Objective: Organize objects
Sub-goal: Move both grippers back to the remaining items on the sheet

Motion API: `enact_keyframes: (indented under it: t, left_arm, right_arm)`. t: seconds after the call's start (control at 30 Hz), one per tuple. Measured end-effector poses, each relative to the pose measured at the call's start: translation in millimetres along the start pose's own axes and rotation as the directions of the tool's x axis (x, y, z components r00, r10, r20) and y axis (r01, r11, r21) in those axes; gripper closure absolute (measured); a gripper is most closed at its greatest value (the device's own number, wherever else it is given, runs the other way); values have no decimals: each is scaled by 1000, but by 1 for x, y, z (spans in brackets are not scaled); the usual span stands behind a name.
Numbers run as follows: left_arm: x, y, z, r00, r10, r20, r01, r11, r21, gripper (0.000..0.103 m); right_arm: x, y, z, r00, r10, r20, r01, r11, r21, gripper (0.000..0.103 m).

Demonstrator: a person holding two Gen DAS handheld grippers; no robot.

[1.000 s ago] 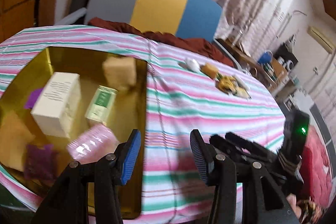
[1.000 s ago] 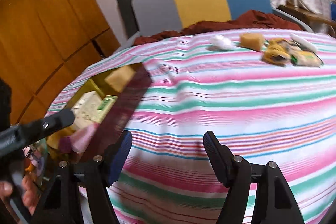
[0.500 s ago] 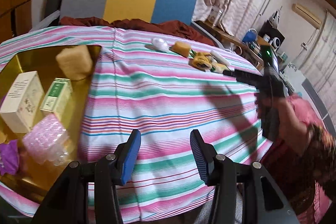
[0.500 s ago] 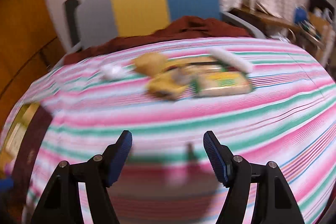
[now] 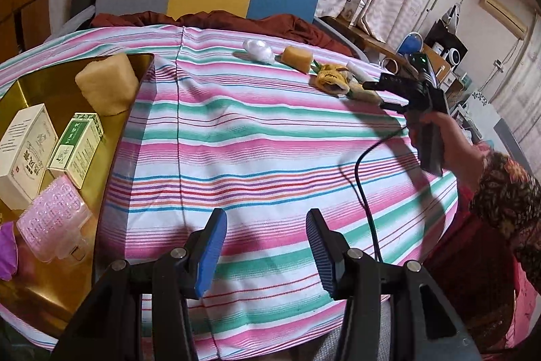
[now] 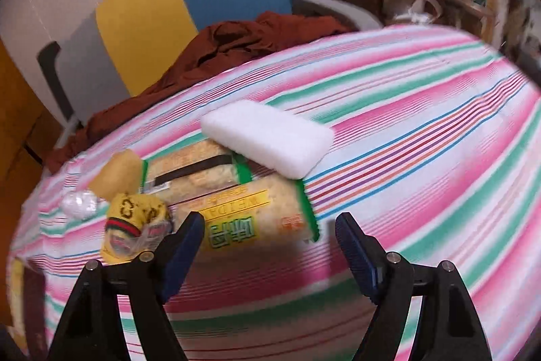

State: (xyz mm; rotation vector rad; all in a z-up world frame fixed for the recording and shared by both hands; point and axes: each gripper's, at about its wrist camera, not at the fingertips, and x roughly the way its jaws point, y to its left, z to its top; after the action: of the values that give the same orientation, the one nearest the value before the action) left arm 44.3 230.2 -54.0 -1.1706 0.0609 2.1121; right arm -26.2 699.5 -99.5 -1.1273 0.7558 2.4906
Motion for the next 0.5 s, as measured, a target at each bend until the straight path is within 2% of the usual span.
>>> enact_keyframes:
  t: [0.07,0.13,0.2,0.27,0.4,0.5]
  left_arm:
    - [3,-1,2,1000,-12,-3,12,1000,-4,54]
    - [6,-3,4,1000,-23,-2,23,1000,-2,54]
    - [10,-4,4,1000,-29,-11,29,1000,1,54]
    - [11,-5,4,999,-34,-13,34,999,-1,54]
    - [14,-5,2,999,-32,-28,32,999,-10,54]
    - [11,-4,2,1000,-16,-26,15,1000,-8,54]
  right_arm:
    - [-4,4,-9,994,108,-17,-108,994,-26,24]
    - [-11,12,-20,977,203,-59,-206,976,-63,24]
    - [-23,25,-32,970,228,-88,-240,959,-154,24]
    - [-38,39,-38,980,189,-64,-199,940,-277,24]
    - [-42,51,-25,996,75,43,-51,913,-405,23]
    - [-18,64,-12,1000,11,7,-6,874,-485,20]
